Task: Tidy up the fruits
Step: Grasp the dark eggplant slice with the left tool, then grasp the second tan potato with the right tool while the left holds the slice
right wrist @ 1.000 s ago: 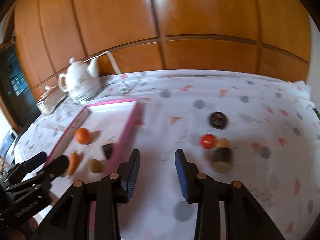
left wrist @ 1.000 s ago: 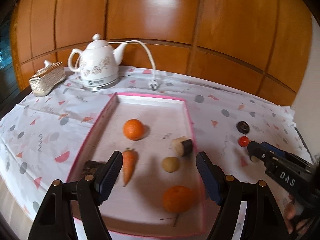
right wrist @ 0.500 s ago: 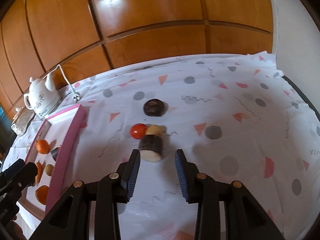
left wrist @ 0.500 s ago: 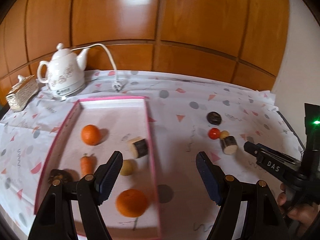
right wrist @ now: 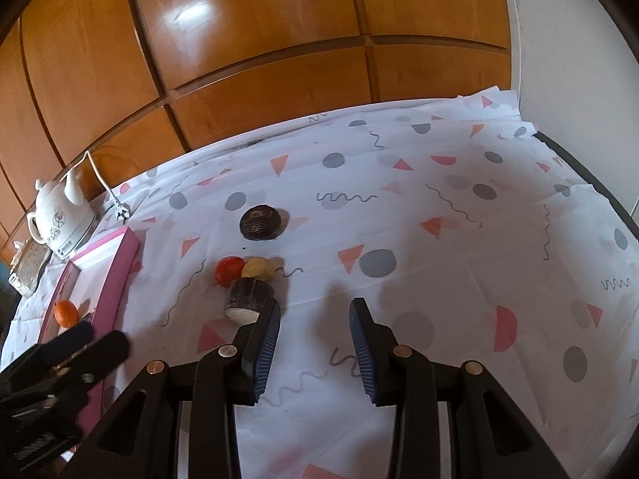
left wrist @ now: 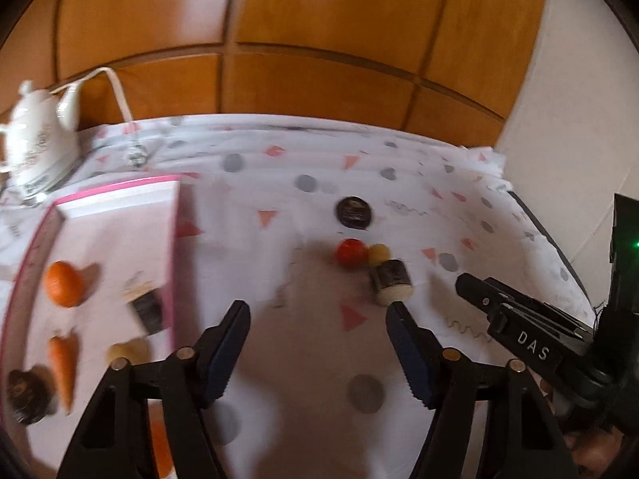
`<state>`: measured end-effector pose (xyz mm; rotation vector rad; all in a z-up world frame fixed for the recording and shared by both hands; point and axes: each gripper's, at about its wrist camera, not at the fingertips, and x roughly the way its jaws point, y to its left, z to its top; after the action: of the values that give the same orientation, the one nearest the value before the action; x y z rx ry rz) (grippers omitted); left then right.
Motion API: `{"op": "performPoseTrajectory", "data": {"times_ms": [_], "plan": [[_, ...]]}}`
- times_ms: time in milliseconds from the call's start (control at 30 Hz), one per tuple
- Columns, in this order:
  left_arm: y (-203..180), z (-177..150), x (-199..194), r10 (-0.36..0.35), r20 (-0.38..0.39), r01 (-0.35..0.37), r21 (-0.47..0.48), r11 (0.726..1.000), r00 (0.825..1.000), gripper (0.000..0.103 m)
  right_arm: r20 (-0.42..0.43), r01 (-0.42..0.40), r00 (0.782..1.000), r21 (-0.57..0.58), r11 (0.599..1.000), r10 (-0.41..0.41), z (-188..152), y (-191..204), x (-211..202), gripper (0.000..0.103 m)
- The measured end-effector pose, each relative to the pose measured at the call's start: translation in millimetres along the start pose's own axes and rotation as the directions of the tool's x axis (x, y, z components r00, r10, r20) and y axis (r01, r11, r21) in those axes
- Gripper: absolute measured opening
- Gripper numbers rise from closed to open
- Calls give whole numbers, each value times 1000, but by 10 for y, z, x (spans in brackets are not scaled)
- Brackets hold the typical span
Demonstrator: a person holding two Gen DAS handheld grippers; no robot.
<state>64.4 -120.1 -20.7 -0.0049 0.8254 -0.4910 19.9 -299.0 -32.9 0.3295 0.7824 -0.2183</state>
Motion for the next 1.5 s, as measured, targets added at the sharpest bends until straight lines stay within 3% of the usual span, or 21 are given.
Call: {"op": "performPoseTrajectory", "data": {"times_ms": [133, 200, 700, 800, 867, 933, 1067, 1300, 1500], "plan": [[-141, 31, 229, -75, -51, 76, 15, 997, 996, 56, -2, 3, 1000, 15, 1000, -3, 3, -68, -3, 36], [-211, 41, 345, -96, -76, 97, 6, 995, 992, 56, -2, 8, 1000, 20, 1000, -8, 10, -104, -2, 36], [-452, 197, 776, -115, -133, 111, -34, 993, 984, 56, 10, 32, 999, 55, 998, -33, 75, -324, -6, 37], [-499, 205, 869, -98, -147, 95, -24, 995, 984, 54, 13, 40, 999, 52, 998, -41, 83, -336, -11, 37], [-484, 192, 968, -76, -178, 68, -50, 996, 981, 40, 16, 44, 999, 52, 998, -44, 85, -346, -16, 37], [-467, 179, 951, -64, -165, 57, -46, 997, 984, 36, 15, 42, 999, 53, 998, -43, 85, -353, -13, 37], [-364, 103, 771, -41, -122, 36, -37, 999, 992, 36, -4, 0, 1000, 50, 999, 0, 81, -330, 35, 37], [-79, -154, 408, 59, -67, -63, -47, 997, 996, 36, -79, -153, 985, -8, 988, 152, 120, -108, 216, 36], [28, -321, 392, 68, -42, -71, -58, 996, 997, 36, -116, -195, 976, -98, 976, 184, 216, 200, 433, 36]]}}
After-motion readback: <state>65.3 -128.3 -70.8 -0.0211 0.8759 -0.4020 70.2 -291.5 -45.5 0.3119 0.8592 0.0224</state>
